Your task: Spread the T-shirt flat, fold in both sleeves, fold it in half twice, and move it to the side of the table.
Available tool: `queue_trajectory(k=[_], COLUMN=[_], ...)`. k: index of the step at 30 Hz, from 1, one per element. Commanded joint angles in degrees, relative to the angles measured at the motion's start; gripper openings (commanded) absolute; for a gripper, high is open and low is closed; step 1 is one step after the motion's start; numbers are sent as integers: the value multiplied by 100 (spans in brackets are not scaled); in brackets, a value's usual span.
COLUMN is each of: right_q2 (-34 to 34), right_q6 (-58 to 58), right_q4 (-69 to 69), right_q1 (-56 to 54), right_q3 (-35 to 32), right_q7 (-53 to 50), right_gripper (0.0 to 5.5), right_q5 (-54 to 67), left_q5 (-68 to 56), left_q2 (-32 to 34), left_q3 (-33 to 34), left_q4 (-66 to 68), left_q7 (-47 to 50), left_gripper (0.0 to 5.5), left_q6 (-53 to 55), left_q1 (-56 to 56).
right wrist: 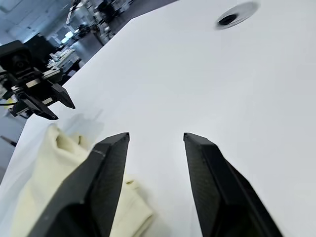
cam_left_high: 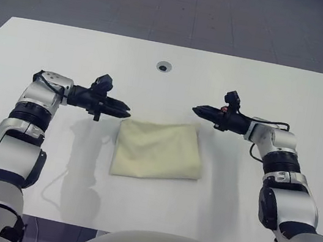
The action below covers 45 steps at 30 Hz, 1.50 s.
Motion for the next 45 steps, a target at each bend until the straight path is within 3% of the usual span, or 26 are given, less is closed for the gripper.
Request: queue_trajectory(k=[1,4,6,11,16,19,24,29,39,42,45], right_q2=[-80,-187,-287,-772,-1095,-1193,-1298,-1323,-1222,-867,-564], right_q6=[338,866,1230,1674,1327,1006,688,709,1488,1791,1819], right_q4=[-1224,-2372,-2986,-4022,-4118,-3885,-3599,-3727,-4618,-4414,-3838], right_q1=[507,1072,1368,2091,2430,2497,2634,2680,2216,1680,1183], right_q3=[209,683,858,1382,1819,2051,2256,2227,1630,1148,1087], right_q7=[167,596,779,1216,1199,1123,1125,1124,1129,917,714], right_gripper=[279,239,211,123,38,0,0,0,0,0,0], right_q5=[116,342,554,701,255,-72,-298,-149,767,1251,1253], left_q5=[605,53,-557,-1585,-1155,-495,217,791,1036,874,522], left_q2=[125,49,7,187,209,68,-175,126,-273,-442,-614], left_q3=[177,836,1201,1290,944,768,736,644,591,718,1053], left_q4=[295,-551,-1765,-4871,-5914,-5762,-4609,-3546,-2633,-2714,-2789], left_q7=[560,578,515,702,983,1472,1918,1787,1992,2056,2185], left_gripper=[231,278,306,221,132,82,4,4,4,47,98], left_q6=[-916,-672,50,1566,1516,1023,-41,-856,-1359,-1263,-960], left_q1=[29,290,664,2048,3038,3277,3227,3216,2371,2215,1942])
